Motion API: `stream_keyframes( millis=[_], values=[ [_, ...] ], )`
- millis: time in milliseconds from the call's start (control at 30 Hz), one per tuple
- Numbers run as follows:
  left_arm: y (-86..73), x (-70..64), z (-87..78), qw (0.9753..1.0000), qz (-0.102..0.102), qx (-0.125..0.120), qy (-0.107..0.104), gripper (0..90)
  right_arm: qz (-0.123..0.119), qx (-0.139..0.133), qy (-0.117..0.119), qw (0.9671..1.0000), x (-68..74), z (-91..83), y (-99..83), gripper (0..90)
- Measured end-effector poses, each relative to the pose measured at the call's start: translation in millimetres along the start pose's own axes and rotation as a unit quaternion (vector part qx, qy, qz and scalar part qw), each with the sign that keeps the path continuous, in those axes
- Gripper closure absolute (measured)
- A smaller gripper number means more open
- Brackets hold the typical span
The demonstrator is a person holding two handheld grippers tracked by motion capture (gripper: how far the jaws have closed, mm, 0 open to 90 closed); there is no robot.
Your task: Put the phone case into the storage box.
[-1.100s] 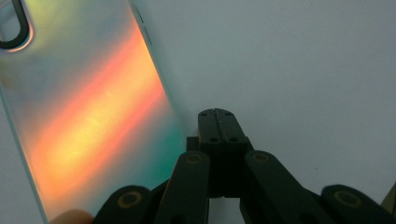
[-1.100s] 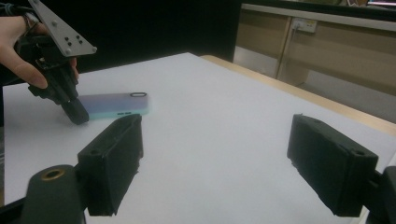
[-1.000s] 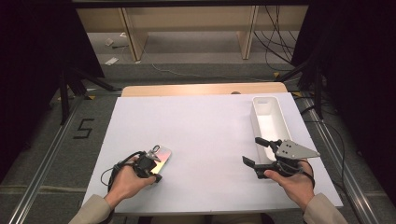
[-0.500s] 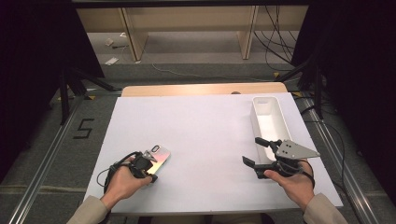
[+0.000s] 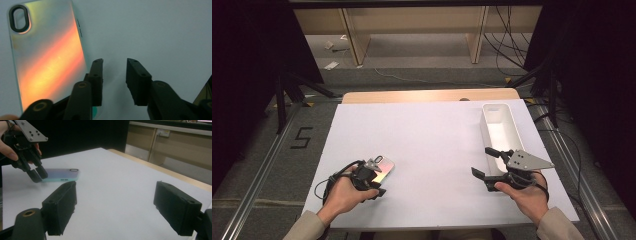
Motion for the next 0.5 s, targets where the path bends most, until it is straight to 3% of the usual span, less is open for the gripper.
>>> stream_keyframes(
  millis=[67, 133, 167, 233, 267, 300, 500],
  values=[
    [2.3, 1.6, -1.2, 1.0, -0.002, -0.006, 0.007, 55.9, 0.001, -0.001, 0.0, 1.0, 0.0, 0.1, 0.1, 19.4],
    [5.1, 6.1, -3.0, 0.9997, -0.006, -0.008, 0.024, 39.9, -0.001, -0.001, 0.0, 1.0, 0.2, 0.2, 0.3, 19.4],
    [5.7, 9.2, -3.6, 0.9994, -0.007, -0.008, 0.033, 39.9, -0.001, -0.001, 0.0, 1.0, 0.2, 0.2, 0.3, 19.4],
    [4.7, 19.3, -4.1, 0.9981, -0.01, 0.003, 0.061, 22.6, 0.0, 0.0, -0.001, 1.0, 0.1, 0.4, 0.3, 19.5],
    [4.7, 19.3, -4.1, 0.9981, -0.01, 0.003, 0.061, 17.1, 0.0, 0.0, 0.0, 1.0, 0.2, 0.4, 0.2, 19.5],
    [3.0, 25.3, -4.1, 0.9969, -0.017, 0.014, 0.075, 14.3, -0.001, 0.0, 0.0, 1.0, 0.3, 0.5, 0.2, 19.4],
    [0.1, 36.5, -1.5, 0.9958, -0.037, 0.026, 0.08, 2.7, -0.001, -0.002, 0.0, 1.0, 0.3, 0.3, 0.8, 19.4]
  ],
)
Point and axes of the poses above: each handheld gripper's, and its own axes: z roughly forward along the jaws, y roughly out of its top, x roughly to its left, the point moved 9 cm from there along z, roughly forward along the jaws, and after that the axes turned 8 degrees about z, right-handed, at the moved point
